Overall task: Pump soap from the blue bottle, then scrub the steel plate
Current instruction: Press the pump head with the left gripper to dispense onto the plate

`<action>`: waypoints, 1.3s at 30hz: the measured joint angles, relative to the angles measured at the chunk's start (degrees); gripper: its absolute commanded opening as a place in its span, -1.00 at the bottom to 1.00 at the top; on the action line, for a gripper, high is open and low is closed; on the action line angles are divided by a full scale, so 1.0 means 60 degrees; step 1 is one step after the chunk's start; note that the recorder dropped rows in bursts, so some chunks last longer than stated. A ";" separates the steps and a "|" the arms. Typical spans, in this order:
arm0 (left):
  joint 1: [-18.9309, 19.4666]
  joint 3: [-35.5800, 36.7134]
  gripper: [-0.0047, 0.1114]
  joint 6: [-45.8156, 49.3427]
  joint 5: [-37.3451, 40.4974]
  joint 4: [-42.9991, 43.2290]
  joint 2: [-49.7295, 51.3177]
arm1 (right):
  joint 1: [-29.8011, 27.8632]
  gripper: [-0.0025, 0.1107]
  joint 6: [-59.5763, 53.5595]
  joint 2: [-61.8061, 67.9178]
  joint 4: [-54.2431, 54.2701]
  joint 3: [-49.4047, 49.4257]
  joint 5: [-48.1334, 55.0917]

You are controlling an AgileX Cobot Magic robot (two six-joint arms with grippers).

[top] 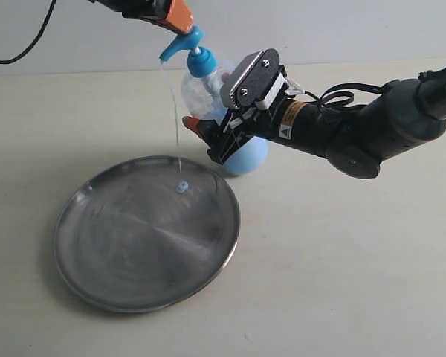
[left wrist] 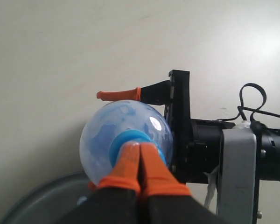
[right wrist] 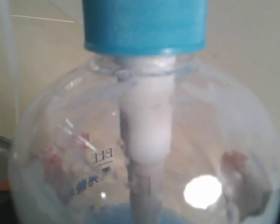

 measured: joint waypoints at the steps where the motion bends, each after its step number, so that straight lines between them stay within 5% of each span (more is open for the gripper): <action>1: 0.0000 -0.0026 -0.92 0.0000 0.0004 -0.0035 0.0052 | 0.0000 -0.96 0.0000 0.0000 0.0022 0.0000 0.0000; 26: -0.0231 -0.0117 -0.92 0.0000 -0.1069 -0.0276 0.0486 | -0.0079 -0.96 0.0452 0.0038 0.0419 0.0000 -0.0082; 39: -0.0359 0.0338 -0.92 0.0040 -0.0585 0.1100 -0.1269 | 0.0086 -0.96 0.0147 0.0038 0.0034 0.0000 -0.0189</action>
